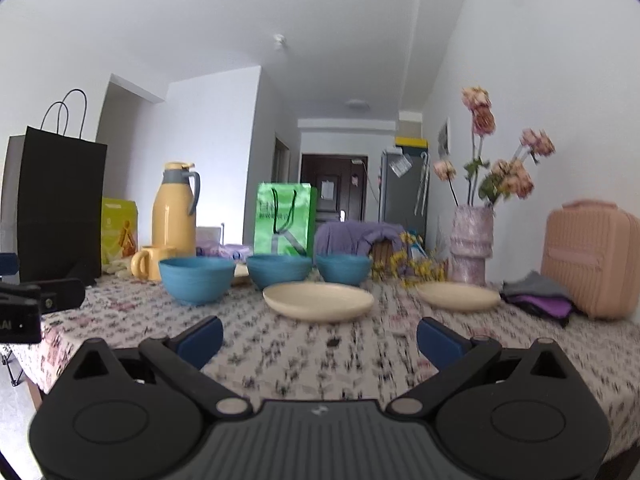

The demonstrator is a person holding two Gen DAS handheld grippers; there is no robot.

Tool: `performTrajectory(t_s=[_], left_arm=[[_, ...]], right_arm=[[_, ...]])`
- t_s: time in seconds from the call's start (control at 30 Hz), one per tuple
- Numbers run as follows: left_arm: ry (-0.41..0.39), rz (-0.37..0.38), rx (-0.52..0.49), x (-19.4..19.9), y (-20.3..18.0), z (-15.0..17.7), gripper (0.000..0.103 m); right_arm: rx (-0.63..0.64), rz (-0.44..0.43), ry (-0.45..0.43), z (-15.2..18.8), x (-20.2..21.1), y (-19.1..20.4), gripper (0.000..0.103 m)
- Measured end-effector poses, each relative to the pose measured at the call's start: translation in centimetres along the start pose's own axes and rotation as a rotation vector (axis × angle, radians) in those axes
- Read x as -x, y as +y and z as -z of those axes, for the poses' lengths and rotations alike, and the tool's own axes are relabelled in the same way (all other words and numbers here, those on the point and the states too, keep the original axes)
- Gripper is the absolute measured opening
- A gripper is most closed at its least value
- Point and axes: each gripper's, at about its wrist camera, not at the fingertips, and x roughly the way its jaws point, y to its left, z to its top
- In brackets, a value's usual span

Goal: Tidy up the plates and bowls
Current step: 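Move both grippers toward the cream plate beside the yellow mug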

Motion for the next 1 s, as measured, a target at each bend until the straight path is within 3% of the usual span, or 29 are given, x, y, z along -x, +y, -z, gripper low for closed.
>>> performTrajectory(t_s=[0.23,0.8,0.9,1.0], left_arm=[[-0.003,-0.032,0.001,-2.6,0.8,-1.4,0.103],[0.064,-0.029,0.004,-11.7,0.7,-2.8,0.103],[0.069,-0.047,0.013,-13.9,1.4,-3.5,0.103],[0.067,-0.068,-0.013,-16.4,2.6,-4.8,0.103]], right_arm=[[0.005,-0.017,0.011,-1.3,-3.0,0.1,0.103],[-0.021,0.013,0.061,-3.2,-11.0,-1.8,0.103],[-0.02,-0.03,0.078,-4.4,-13.2,-1.9,0.103],[-0.097,-0.138,0.104,-6.4,-16.2,-2.3,0.103]])
